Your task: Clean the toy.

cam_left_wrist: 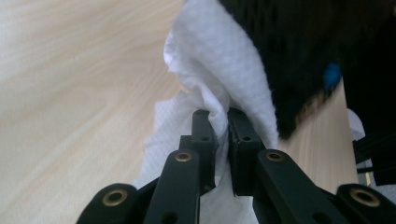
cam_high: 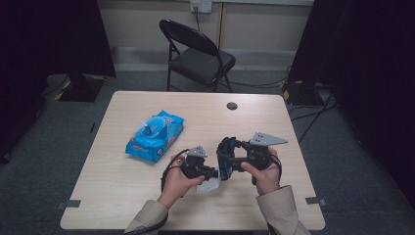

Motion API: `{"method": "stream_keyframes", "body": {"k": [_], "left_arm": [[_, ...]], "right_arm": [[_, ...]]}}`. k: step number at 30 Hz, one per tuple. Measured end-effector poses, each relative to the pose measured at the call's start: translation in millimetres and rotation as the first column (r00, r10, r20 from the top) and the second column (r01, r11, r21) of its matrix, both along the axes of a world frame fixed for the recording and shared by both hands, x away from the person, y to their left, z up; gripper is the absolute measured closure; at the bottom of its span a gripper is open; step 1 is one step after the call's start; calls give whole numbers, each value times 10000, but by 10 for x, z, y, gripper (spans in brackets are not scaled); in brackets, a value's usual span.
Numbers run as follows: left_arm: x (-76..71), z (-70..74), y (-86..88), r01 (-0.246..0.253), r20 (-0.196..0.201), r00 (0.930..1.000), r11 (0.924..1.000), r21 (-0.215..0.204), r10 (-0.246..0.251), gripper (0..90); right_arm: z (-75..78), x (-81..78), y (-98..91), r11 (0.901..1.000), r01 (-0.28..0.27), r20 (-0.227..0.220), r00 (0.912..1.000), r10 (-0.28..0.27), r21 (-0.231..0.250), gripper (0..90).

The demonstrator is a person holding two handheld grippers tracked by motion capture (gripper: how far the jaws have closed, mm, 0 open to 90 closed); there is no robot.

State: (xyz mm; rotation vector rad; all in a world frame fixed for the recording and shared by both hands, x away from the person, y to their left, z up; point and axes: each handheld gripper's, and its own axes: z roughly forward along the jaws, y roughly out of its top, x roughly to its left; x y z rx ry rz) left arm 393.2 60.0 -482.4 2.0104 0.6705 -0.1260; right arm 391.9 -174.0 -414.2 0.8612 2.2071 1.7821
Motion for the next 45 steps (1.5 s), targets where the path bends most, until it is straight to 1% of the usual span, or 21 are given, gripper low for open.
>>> {"method": "stream_keyframes", "body": {"k": [4, 7, 10, 12, 13, 15, 16, 17, 18, 20, 21, 23, 25, 27, 31, 34, 36, 37, 40, 42, 45], "left_arm": [[-6, -20, 154, -265, 56, 9996, 9994, 239, 264, 830], [-2, -13, 324, -555, 223, 9983, 9973, 480, 544, 830], [9, -17, 506, -889, 283, 9958, 9941, 617, 873, 829], [18, -28, 616, -1116, 323, 9935, 9909, 757, 1094, 828], [22, -36, 675, -1257, 412, 9916, 9885, 840, 1226, 827], [24, -48, 738, -1357, 409, 9903, 9866, 900, 1325, 827], [22, -55, 761, -1395, 428, 9898, 9853, 981, 1359, 826], [23, -65, 787, -1461, 484, 9888, 9832, 1093, 1415, 826], [26, -74, 806, -1488, 469, 9884, 9827, 1106, 1444, 826], [30, -87, 837, -1554, 495, 9873, 9816, 1106, 1507, 825], [31, -94, 842, -1581, 471, 9870, 9819, 1045, 1540, 825], [40, -114, 857, -1553, 563, 9872, 9798, 1262, 1493, 820], [41, -123, 857, -1560, 554, 9871, 9799, 1246, 1501, 809], [49, -156, 866, -1675, 641, 9850, 9768, 1335, 1601, 806], [60, -188, 881, -1691, 579, 9850, 9755, 1407, 1624, 797], [74, -188, 896, -1753, 639, 9838, 9731, 1492, 1675, 794], [84, -184, 904, -1809, 779, 9823, 9706, 1586, 1704, 783], [86, -184, 904, -1818, 717, 9824, 9708, 1564, 1724, 781], [88, -189, 904, -1800, 770, 9826, 9699, 1642, 1693, 772], [89, -199, 908, -1839, 814, 9817, 9675, 1735, 1720, 765], [91, -207, 910, -1836, 852, 9815, 9683, 1695, 1712, 745]], "right_arm": [[-69, 43, -119, 9986, 456, -196, 9987, -462, -266, 255], [-150, 87, -200, 9956, 696, -471, 9962, -726, -629, 254], [-213, 117, -264, 9923, 932, -710, 9925, -991, -813, 254], [-245, 133, -288, 9878, 1089, -681, 9908, -1169, -1113, 254], [-264, 142, -301, 9868, 1157, -782, 9891, -1249, -1132, 255], [-300, 163, -324, 9853, 1230, -904, 9868, -1341, -1187, 254], [-307, 167, -325, 9836, 1273, -912, 9860, -1395, -1281, 255], [-315, 173, -322, 9799, 1315, -854, 9857, -1454, -1502, 254], [-324, 181, -321, 9774, 1353, -822, 9852, -1501, -1626, 254], [-325, 195, -327, 9774, 1391, -875, 9841, -1543, -1592, 254], [-321, 205, -326, 9741, 1481, -878, 9824, -1648, -1707, 254], [-328, 227, -321, 9696, 1562, -743, 9822, -1726, -1885, 254], [-358, 256, -318, 9679, 1688, -808, 9792, -1863, -1860, 254], [-405, 299, -305, 9652, 1802, -828, 9766, -1986, -1894, 254], [-508, 390, -233, 9557, 1869, -919, 9729, -2121, -2275, 254], [-579, 454, -157, 9494, 1815, -999, 9720, -2128, -2563, 253], [-616, 487, -114, 9446, 1814, -1044, 9707, -2167, -2736, 253], [-640, 506, -92, 9424, 1808, -1045, 9705, -2174, -2813, 253], [-698, 550, -33, 9340, 1790, -1131, 9682, -2230, -3092, 253], [-725, 575, -9, 9288, 1842, -1184, 9654, -2324, -3216, 252], [-756, 610, 15, 9228, 1912, -1154, 9635, -2414, -3346, 252]]}}
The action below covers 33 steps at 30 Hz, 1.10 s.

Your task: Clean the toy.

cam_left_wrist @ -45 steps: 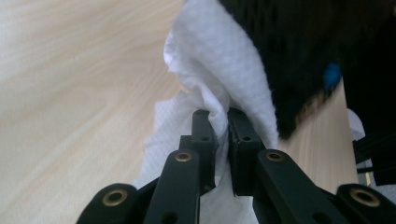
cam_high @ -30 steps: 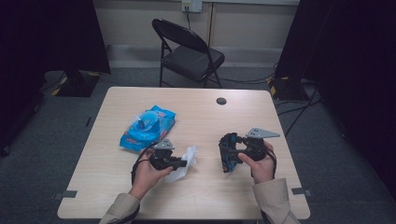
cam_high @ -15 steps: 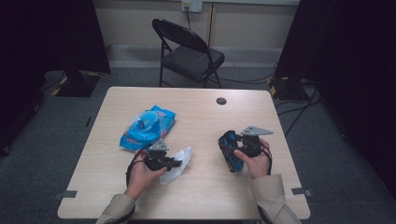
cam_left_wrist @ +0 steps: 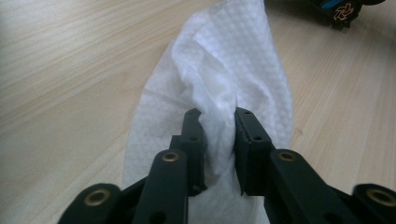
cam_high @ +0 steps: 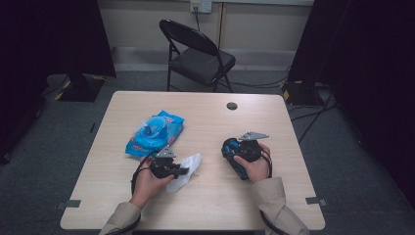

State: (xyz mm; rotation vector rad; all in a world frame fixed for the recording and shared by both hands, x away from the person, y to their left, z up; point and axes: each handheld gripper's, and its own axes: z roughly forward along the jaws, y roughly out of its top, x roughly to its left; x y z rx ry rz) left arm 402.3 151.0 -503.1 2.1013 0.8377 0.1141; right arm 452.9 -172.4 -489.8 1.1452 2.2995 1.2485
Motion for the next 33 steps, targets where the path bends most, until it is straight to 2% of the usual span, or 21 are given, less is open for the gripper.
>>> {"method": "stream_keyframes", "body": {"k": [4, 7, 11, 16, 19, 22, 26, 28, 33], "left_arm": [[8, -1, -3, 21, 9, 10000, 10000, 66, -21, 733], [18, 11, -3, -26, 253, 9997, 9997, 225, 21, 699], [18, 19, -8, -30, 244, 9997, 9998, 197, 26, 676], [16, 33, -4, -102, 363, 9993, 9997, 207, 94, 593], [19, 53, 2, -184, 517, 9985, 9995, 240, 171, 501], [16, 78, 0, -163, 559, 9983, 9995, 254, 149, 443], [17, 123, 11, -389, 635, 9973, 9991, 176, 377, 343], [20, 146, 19, -488, 551, 9973, 9987, 147, 479, 298], [8, 216, 30, -413, 611, 9973, 9990, 189, 401, 262]], "right_arm": [[-31, 40, 34, 9996, 65, -121, 9999, -68, -264, 251], [-48, 59, 55, 9990, 105, -137, 9998, -111, -430, 250], [-77, 81, 62, 9984, 147, -205, 9997, -158, -537, 249], [-105, 94, 60, 9982, 88, -360, 9993, -109, -590, 236], [-73, 87, 44, 9994, 99, -48, 9999, -101, -337, 246], [-43, 86, 38, 9990, -12, -29, 10000, 10, -441, 247], [-29, 58, 19, 9988, -70, -10, 10000, 69, -488, 235], [-15, 37, -1, 9990, -66, -32, 10000, 64, -448, 233], [41, -22, -69, 9994, -157, 54, 9999, 159, -313, 234]]}}
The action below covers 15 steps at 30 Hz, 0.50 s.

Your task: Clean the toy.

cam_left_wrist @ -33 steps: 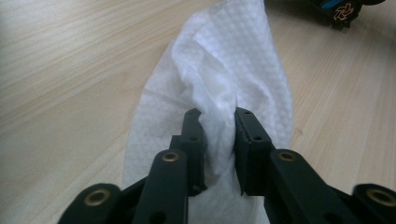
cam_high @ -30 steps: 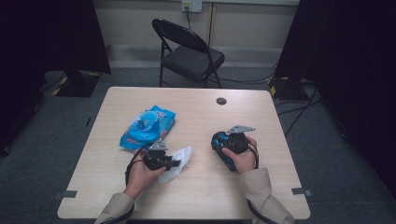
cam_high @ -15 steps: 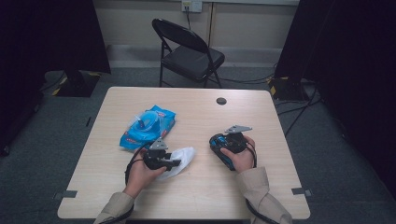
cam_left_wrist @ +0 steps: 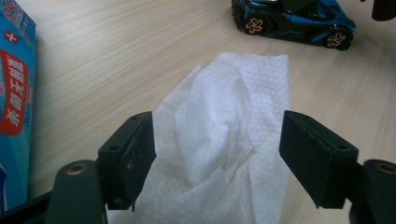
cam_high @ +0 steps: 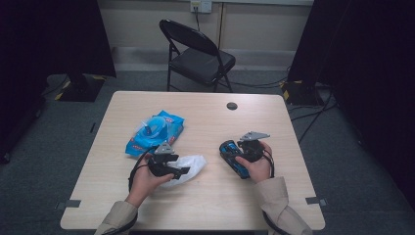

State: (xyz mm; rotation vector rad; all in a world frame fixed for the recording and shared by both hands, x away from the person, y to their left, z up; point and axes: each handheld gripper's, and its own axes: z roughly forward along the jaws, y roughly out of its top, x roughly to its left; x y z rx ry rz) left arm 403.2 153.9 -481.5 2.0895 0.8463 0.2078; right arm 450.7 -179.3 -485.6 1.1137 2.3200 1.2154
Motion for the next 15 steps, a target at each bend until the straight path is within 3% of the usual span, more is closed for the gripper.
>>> {"method": "stream_keyframes", "body": {"k": [6, 15], "left_arm": [[-67, 63, 44, 84, 37, 10000, 9999, 75, -85, 236], [-158, 185, 191, 33, 73, 10000, 10000, -94, -32, 212]], "right_arm": [[72, -123, -110, 9999, -128, 205, 9997, 125, 109, 225], [107, -295, -229, 9987, -506, 52, 9987, 505, 25, 181]]}}
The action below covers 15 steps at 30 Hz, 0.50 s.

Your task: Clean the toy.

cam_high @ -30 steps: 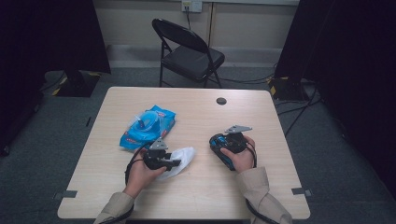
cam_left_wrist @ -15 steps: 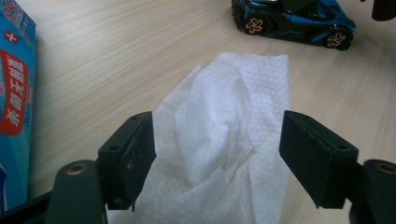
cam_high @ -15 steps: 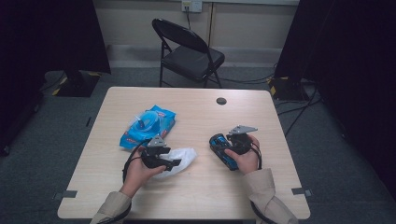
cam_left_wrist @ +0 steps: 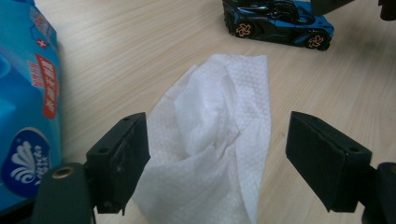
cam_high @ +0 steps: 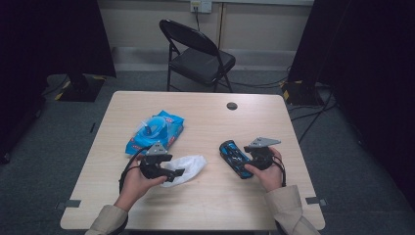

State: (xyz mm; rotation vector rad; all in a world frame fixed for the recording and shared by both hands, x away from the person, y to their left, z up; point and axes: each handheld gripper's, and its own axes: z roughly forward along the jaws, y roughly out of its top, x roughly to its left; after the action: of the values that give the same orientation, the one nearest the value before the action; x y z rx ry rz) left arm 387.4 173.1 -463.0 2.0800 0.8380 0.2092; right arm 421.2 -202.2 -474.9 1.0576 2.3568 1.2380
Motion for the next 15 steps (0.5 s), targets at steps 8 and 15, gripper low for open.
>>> {"method": "stream_keyframes", "body": {"k": [8, 15], "left_arm": [[-77, 17, 124, -62, 94, 9999, 10000, -55, 62, 205], [-149, 23, 262, -199, 89, 9998, 9996, -193, 201, 203]], "right_arm": [[-8, -137, -86, 9997, -233, -116, 9997, 234, 69, 170], [-10, -247, -245, 9998, -148, -146, 9998, 150, 98, 168]]}}
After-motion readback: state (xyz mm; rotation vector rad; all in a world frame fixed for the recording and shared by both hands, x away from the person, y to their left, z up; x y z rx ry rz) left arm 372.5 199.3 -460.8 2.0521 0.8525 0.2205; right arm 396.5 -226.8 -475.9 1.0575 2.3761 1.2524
